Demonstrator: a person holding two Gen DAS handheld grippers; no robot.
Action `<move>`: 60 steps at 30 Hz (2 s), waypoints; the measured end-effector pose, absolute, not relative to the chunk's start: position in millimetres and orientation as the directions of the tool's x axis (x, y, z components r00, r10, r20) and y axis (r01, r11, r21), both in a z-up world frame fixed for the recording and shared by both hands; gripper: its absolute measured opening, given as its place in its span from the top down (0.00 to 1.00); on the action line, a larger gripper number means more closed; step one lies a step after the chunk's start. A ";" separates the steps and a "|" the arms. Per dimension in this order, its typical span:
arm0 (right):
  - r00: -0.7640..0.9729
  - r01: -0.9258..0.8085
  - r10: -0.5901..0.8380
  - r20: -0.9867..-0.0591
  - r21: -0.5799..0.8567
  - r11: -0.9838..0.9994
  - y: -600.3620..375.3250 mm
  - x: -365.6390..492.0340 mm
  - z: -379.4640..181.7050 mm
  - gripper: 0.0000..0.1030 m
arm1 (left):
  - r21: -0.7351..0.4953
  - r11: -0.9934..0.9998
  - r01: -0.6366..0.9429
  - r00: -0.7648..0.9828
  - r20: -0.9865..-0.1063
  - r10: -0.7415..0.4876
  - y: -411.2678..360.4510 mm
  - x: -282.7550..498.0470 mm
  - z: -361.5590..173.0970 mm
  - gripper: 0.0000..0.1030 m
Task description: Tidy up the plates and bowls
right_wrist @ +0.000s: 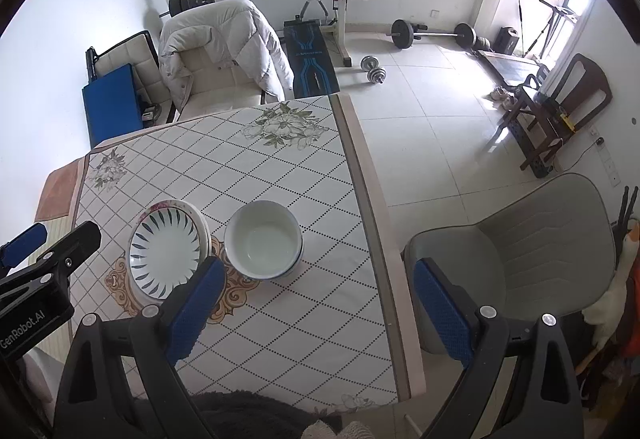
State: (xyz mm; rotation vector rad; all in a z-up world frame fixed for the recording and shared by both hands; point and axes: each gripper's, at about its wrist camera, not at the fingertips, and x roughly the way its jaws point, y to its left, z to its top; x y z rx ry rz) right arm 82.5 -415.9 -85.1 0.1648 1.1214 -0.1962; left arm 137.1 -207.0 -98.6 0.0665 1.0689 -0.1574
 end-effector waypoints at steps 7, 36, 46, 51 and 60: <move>0.395 0.250 -0.061 -0.917 0.044 0.967 -423.3 95.5 -101.2 0.06 | -0.026 0.983 0.181 0.407 -0.908 -0.099 -212.8 147.2 -122.4 0.10; 0.098 0.385 0.391 -0.915 0.397 0.833 -461.8 199.6 -360.2 0.06 | -0.362 0.882 0.301 -0.284 -0.917 -0.280 -279.2 301.4 -333.8 0.14; 0.081 0.420 0.575 -0.814 0.551 0.721 -454.1 215.4 -418.3 0.06 | -0.432 0.865 0.256 -0.407 -0.859 -0.309 -284.4 306.7 -377.8 0.46; 0.089 0.453 0.654 -0.751 0.615 0.645 -449.8 221.4 -446.3 0.06 | -0.474 0.854 0.214 -0.438 -0.828 -0.350 -273.3 312.4 -386.1 0.46; 0.091 0.473 0.736 -0.671 0.679 0.561 -437.2 235.3 -477.9 0.23 | -0.566 0.820 0.081 -0.472 -0.747 -0.469 -245.1 321.6 -398.1 0.46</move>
